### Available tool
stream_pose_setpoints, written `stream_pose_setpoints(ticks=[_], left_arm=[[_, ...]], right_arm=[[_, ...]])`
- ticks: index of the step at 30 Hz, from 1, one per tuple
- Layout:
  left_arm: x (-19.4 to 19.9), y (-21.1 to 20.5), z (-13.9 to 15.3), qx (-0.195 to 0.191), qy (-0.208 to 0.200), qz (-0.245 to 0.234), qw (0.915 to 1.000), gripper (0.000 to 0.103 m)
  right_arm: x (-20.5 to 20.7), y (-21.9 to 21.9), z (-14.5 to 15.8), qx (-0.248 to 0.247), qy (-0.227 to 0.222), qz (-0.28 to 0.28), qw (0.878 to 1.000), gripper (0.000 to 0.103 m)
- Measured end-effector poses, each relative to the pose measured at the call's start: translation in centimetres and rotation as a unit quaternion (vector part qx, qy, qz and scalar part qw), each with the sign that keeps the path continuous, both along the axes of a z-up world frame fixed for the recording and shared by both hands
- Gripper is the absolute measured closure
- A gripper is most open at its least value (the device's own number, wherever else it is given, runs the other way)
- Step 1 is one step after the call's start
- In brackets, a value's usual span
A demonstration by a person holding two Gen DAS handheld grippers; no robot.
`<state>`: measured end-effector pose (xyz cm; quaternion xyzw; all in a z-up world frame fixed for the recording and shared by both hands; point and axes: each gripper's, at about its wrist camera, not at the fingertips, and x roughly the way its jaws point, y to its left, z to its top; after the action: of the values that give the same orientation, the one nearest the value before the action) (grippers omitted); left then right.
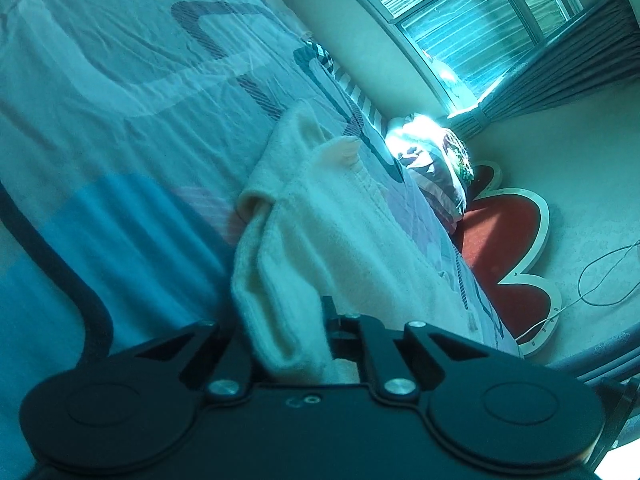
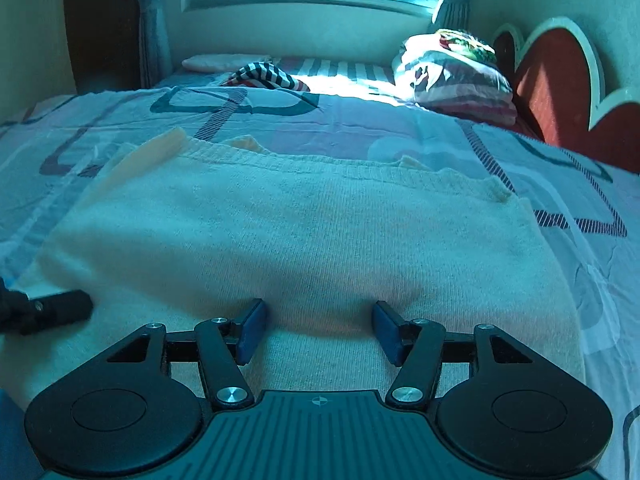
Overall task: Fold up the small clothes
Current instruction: 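Close the left tool on the side edge of the folded sweater, then lift the side with the left tool and fold it over the sweater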
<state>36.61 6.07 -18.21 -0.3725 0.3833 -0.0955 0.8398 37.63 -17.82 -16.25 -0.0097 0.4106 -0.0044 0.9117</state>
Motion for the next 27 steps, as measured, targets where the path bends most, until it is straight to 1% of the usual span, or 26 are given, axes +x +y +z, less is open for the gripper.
stream_pose_setpoints(ticks=[2, 4, 5, 6, 7, 8, 11, 15, 18, 20, 23, 26, 27], left_arm=[[-0.2, -0.4, 0.8, 0.017, -0.014, -0.007, 0.9997, 0.097], [-0.2, -0.9, 1.7, 0.033, -0.026, -0.015, 0.9990, 0.097], [-0.2, -1.1, 2.1, 0.041, -0.030, -0.018, 0.9986, 0.097], [-0.2, -1.4, 2.5, 0.048, -0.034, -0.020, 0.9981, 0.097], [-0.3, -1.9, 3.0, 0.057, -0.041, -0.023, 0.9972, 0.097], [-0.4, -2.4, 3.6, 0.069, -0.052, -0.028, 0.9959, 0.097], [-0.6, -4.4, 5.6, 0.100, -0.084, -0.046, 0.9903, 0.097], [-0.7, -8.9, 8.0, 0.147, -0.127, -0.089, 0.9770, 0.097], [-0.9, -13.9, 9.0, 0.171, -0.152, -0.136, 0.9638, 0.097], [-1.3, -17.2, 8.8, 0.186, -0.162, -0.171, 0.9539, 0.097], [-1.9, -21.7, 7.4, 0.206, -0.157, -0.219, 0.9409, 0.097], [-2.6, -24.6, 5.4, 0.236, -0.133, -0.259, 0.9271, 0.097], [-2.9, -25.2, 4.9, 0.248, -0.126, -0.266, 0.9231, 0.093]], right_arm=[[0.2, -0.2, 0.3, 0.011, 0.005, -0.008, 1.000, 0.044], [-0.3, -0.6, 0.9, 0.016, -0.016, -0.020, 1.000, 0.044], [-0.2, -0.6, 0.4, 0.012, -0.007, -0.023, 1.000, 0.044], [-0.1, -0.5, -0.3, 0.009, 0.005, -0.015, 1.000, 0.044], [-0.3, -0.4, -0.2, 0.000, -0.002, -0.005, 1.000, 0.043], [-0.2, -0.5, 0.0, 0.002, -0.001, 0.000, 1.000, 0.043], [-0.6, -2.8, 1.2, 0.058, -0.018, -0.019, 0.998, 0.043], [-1.7, -7.2, 2.7, 0.120, -0.018, -0.034, 0.992, 0.043], [-2.9, -10.8, 3.3, 0.127, -0.023, -0.049, 0.990, 0.043], [-3.6, -13.5, 3.5, 0.133, -0.023, -0.065, 0.989, 0.043], [-4.8, -17.2, 3.6, 0.143, -0.023, -0.091, 0.985, 0.043], [-5.7, -20.1, 3.7, 0.148, -0.023, -0.112, 0.982, 0.043], [-5.9, -20.8, 3.8, 0.152, -0.024, -0.117, 0.981, 0.043]])
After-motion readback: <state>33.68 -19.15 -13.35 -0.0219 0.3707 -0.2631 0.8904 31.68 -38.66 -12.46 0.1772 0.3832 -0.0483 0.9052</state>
